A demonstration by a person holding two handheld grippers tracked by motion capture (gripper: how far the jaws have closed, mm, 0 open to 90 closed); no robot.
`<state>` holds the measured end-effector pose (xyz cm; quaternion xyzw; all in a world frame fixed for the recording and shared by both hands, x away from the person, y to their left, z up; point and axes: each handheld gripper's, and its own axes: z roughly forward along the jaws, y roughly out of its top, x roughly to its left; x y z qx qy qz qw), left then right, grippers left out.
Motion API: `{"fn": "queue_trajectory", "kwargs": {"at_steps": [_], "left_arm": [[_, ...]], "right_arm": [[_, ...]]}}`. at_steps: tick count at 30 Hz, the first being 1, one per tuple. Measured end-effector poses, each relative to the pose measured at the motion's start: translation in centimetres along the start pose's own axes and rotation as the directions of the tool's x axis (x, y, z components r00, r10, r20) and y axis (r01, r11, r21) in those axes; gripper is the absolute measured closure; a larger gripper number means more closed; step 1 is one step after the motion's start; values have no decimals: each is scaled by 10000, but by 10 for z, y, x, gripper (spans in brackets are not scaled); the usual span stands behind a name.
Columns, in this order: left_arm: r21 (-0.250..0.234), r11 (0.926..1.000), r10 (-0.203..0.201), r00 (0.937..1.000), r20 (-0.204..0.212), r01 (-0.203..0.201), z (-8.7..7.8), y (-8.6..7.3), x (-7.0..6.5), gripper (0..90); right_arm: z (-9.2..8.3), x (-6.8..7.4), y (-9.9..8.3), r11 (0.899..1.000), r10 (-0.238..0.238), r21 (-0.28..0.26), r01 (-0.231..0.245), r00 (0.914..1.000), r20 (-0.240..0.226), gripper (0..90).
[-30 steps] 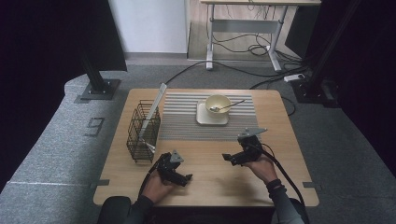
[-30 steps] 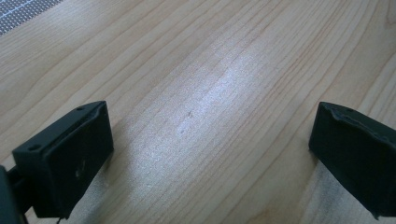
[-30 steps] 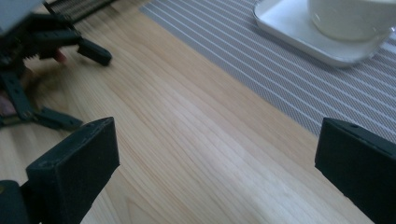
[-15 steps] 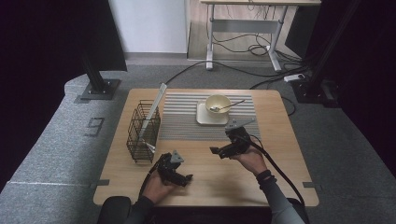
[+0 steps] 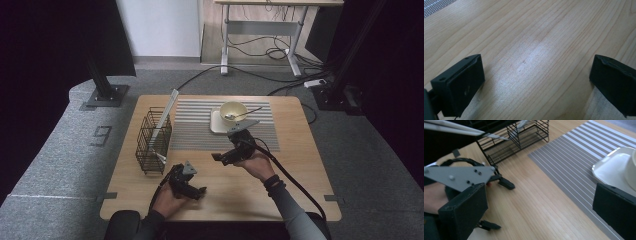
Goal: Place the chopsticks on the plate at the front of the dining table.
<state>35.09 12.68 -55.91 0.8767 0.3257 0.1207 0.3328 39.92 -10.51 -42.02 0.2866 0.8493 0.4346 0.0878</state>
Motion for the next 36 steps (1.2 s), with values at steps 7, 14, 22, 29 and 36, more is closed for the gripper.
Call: {"fn": "queue_trajectory", "kwargs": {"at_steps": [7, 14, 22, 29, 36], "left_arm": [[-11, 10000, 1, 10000, 3, -1, 0, 0, 0, 0], [-12, 10000, -1, 10000, 7, 1, 0, 0, 0, 0], [-10, 10000, 3, 10000, 7, -3, 0, 0, 0, 0], [-20, 10000, 1, 10000, 8, -1, 0, 0, 0, 0], [26, 10000, -11, 10000, 5, 11, 0, 0, 0, 0]], "right_arm": [[9, 13, 18, 9995, -322, -34, 322, 9992, -226, 0], [19, 27, 36, 9970, -774, 4, 775, 9962, -387, 14], [34, 44, 49, 9949, -996, 73, 1006, 9912, -876, 23], [44, 60, 58, 9915, -1275, 77, 1298, 9826, -1352, 31], [56, 76, 63, 9871, -1549, 56, 1598, 9642, -2153, 34]]}}
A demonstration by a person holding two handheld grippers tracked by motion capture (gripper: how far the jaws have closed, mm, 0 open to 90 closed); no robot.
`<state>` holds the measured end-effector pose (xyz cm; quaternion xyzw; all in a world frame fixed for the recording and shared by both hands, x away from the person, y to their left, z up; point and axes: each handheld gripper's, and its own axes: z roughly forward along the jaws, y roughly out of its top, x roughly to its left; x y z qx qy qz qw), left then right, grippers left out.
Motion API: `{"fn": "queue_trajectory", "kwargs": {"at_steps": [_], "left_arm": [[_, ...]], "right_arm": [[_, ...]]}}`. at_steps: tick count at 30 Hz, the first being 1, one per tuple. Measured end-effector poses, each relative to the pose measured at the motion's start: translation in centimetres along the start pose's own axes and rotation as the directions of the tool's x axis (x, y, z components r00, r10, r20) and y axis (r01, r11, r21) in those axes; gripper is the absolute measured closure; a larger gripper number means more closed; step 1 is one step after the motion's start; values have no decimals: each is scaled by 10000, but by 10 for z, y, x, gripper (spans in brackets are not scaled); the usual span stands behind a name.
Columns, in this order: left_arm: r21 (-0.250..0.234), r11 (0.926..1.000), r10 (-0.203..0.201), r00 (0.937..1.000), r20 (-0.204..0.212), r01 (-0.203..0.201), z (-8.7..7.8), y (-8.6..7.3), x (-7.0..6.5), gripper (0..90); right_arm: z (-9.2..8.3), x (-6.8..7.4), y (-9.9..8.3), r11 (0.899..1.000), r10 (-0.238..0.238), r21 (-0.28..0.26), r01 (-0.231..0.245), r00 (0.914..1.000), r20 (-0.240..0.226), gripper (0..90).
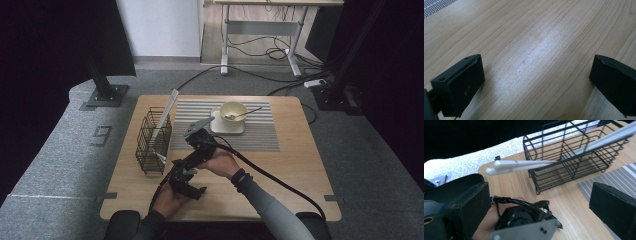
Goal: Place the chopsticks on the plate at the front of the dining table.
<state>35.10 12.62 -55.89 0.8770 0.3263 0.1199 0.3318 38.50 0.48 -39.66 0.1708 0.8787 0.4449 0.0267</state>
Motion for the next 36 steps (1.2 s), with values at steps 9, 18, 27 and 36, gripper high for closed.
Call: {"fn": "queue_trajectory", "kwargs": {"at_steps": [9, 18, 27, 36], "left_arm": [[-33, 10000, -19, 10000, -8, 19, 0, 0, 0, 0], [-21, 10000, 14, 10000, -1, -14, 0, 0, 0, 0], [-132, 9999, -7, 10000, -32, 6, 1, 0, -1, 0], [0, 10000, 14, 10000, -1, -14, 0, 0, 0, 0]], "right_arm": [[17, 14, 10, 9980, -497, 375, 511, 9981, -363, 176], [31, 25, 16, 9905, -1090, 759, 1145, 9914, -726, 474], [28, 31, 19, 9861, -1441, 822, 1447, 9895, -135, 656], [21, 38, 21, 9779, -2013, 786, 1939, 9744, 1003, 735]]}}
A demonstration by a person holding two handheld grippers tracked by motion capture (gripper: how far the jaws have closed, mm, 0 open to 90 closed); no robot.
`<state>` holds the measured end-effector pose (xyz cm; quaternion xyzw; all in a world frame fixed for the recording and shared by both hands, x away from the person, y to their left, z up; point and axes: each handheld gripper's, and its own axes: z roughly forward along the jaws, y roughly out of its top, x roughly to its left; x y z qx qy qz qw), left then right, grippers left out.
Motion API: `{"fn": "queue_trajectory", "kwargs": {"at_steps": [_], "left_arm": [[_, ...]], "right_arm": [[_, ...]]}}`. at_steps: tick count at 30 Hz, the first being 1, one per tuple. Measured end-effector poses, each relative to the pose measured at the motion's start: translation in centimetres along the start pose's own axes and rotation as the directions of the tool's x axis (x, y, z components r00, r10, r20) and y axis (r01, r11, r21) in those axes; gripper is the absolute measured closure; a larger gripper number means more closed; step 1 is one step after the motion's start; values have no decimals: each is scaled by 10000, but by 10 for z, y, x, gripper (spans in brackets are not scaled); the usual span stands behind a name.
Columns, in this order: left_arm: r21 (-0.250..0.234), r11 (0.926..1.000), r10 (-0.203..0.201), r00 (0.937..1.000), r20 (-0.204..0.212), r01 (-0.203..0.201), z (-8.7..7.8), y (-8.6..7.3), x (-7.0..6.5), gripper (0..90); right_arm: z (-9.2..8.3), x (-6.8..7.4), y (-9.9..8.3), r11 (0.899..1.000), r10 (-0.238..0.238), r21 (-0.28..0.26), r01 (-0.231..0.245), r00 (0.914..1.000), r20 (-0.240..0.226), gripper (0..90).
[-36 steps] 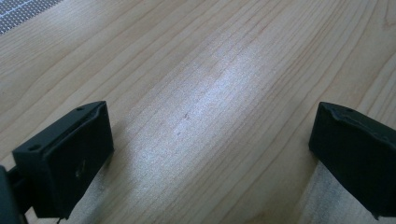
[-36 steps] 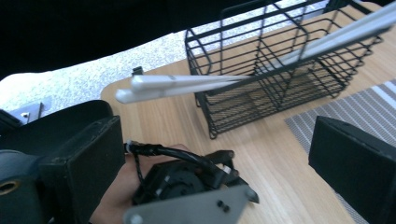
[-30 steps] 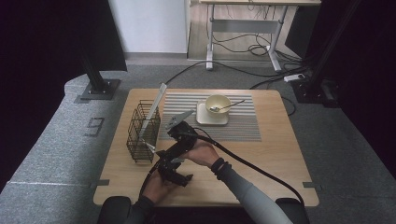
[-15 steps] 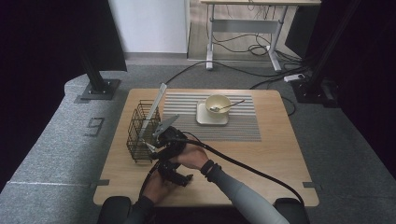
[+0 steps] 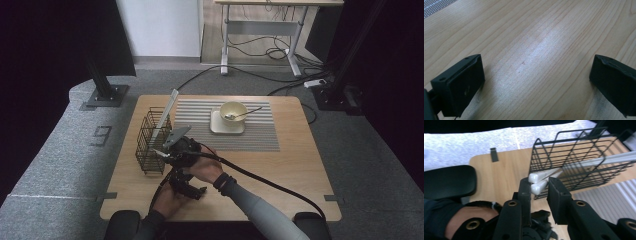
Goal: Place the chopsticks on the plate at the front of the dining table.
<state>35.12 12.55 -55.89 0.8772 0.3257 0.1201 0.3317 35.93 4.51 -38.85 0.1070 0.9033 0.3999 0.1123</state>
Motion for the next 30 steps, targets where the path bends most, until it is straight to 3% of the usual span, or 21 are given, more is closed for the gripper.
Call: {"fn": "queue_trajectory", "kwargs": {"at_steps": [7, 14, 30], "left_arm": [[-40, 10000, -13, 10000, -3, 13, 0, 0, 0, 0], [-14, 10000, -2, 10000, -15, 2, 0, 0, 0, 0], [-36, 10000, -2, 10000, -7, 2, 1, 0, 0, 0]], "right_arm": [[-4, 0, 2, 9995, -316, 67, 311, 9955, 895, 786], [-9, -1, 5, 9992, -376, -62, 389, 9891, 1423, 822], [-34, -18, 9, 9962, 561, -718, -500, 9948, 852, 823]]}}
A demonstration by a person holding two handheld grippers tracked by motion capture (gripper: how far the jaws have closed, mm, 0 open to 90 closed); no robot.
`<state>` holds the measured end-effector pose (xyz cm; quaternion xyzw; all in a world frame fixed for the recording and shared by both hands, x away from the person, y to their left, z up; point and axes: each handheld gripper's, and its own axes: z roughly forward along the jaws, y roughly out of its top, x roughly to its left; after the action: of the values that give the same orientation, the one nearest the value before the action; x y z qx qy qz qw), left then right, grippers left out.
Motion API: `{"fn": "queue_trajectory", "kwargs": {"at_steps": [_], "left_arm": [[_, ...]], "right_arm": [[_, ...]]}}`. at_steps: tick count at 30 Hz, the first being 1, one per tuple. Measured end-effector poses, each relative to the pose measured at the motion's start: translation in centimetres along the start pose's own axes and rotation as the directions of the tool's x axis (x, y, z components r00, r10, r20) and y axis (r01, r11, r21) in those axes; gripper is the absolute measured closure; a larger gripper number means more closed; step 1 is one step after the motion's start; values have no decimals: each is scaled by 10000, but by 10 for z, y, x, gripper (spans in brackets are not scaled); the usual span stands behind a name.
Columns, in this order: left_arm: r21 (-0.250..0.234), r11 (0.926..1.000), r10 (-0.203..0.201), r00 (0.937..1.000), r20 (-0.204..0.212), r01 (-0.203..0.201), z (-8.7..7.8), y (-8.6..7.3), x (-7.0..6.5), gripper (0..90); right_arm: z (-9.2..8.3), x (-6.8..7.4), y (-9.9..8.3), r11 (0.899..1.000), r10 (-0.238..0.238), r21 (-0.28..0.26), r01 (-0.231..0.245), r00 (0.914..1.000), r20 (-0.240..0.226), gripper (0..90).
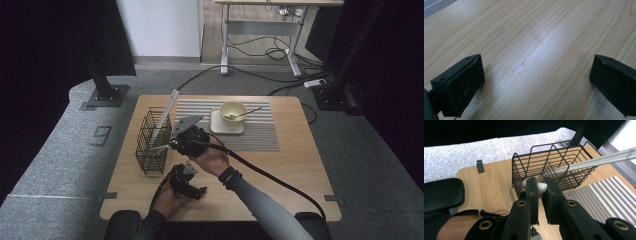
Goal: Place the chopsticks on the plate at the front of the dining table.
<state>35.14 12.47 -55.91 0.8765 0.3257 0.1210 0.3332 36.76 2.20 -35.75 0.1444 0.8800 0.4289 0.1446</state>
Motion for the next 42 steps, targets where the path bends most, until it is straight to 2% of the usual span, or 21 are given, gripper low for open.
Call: {"fn": "queue_trajectory", "kwargs": {"at_steps": [10, 22, 33, 42], "left_arm": [[1, 10000, -8, 10000, 0, 8, 0, 0, 0, 0], [3, 10000, 2, 10000, 12, -2, 0, 0, 0, 0], [-3, 10000, 14, 10000, 18, -14, 0, 0, 0, 0], [4, 10000, 14, 10000, 19, -14, 0, 0, 0, 0]], "right_arm": [[-18, -12, 4, 9985, 402, -358, -415, 9986, -354, 823], [-36, -31, 2, 9925, 986, -631, -1043, 9913, -872, 824], [-56, -42, 3, 9900, 1018, -887, -1101, 9904, -937, 824], [-78, -53, 0, 9817, 1343, -1233, -1454, 9864, -945, 825]]}}
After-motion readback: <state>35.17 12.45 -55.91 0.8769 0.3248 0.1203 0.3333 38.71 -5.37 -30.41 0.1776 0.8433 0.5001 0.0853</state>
